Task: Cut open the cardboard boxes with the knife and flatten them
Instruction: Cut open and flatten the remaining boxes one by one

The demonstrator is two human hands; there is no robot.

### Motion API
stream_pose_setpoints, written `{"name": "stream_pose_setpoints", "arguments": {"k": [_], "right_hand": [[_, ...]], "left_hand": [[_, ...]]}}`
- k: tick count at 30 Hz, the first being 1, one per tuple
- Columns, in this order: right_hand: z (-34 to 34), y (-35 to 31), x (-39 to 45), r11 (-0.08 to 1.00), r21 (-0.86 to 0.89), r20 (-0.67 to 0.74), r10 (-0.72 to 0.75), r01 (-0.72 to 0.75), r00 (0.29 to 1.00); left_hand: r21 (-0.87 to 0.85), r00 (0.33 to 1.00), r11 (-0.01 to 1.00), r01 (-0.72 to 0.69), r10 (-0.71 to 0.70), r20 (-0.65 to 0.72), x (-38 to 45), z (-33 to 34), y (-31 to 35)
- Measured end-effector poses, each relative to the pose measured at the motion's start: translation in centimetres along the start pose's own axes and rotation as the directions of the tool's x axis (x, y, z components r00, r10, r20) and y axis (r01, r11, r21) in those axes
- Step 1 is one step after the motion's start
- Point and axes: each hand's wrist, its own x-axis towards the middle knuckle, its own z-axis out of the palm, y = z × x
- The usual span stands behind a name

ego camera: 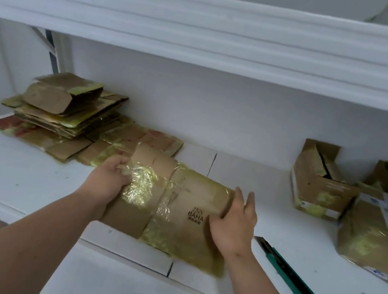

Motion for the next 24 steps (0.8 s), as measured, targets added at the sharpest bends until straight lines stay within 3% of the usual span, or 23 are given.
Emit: {"name": "stream_pose_setpoints", "arguments": {"k": [4,8,14,20,24], "right_hand": [[1.2,-2.9,0.5,0.956,0.269,0.11,0.088,-0.114,0.99],[2.7,-5.0,0.1,0.974,0.191,0.125,0.101,-0.124,0.987],[4.9,-6.5,-0.2,0.969,0.225,0.319,0.026,-0.102,0.947],[7.3,-7.0,0.6,0.931,0.359,0.214,-0.018,-0.061,0.977],[8.0,-8.6,2.3,0.82,0.572,0.097,-0.06,-0.007,0.993]], "left_hand": [[0.049,0.997,0.997,-0.057,0.055,0.052,1.2,-3.6,0.4],[0.225,0.979,0.953,-0.201,0.203,0.015,2.2,-6.6,0.4],[0.521,0.941,0.807,-0.28,0.337,-0.016,3.8,-9.3,0.5],[0.533,0.919,0.792,-0.297,0.39,-0.068,5.4,-9.5,0.1],[0.512,0.936,0.814,-0.274,0.349,-0.054,7.0,-8.9,-0.9]]}}
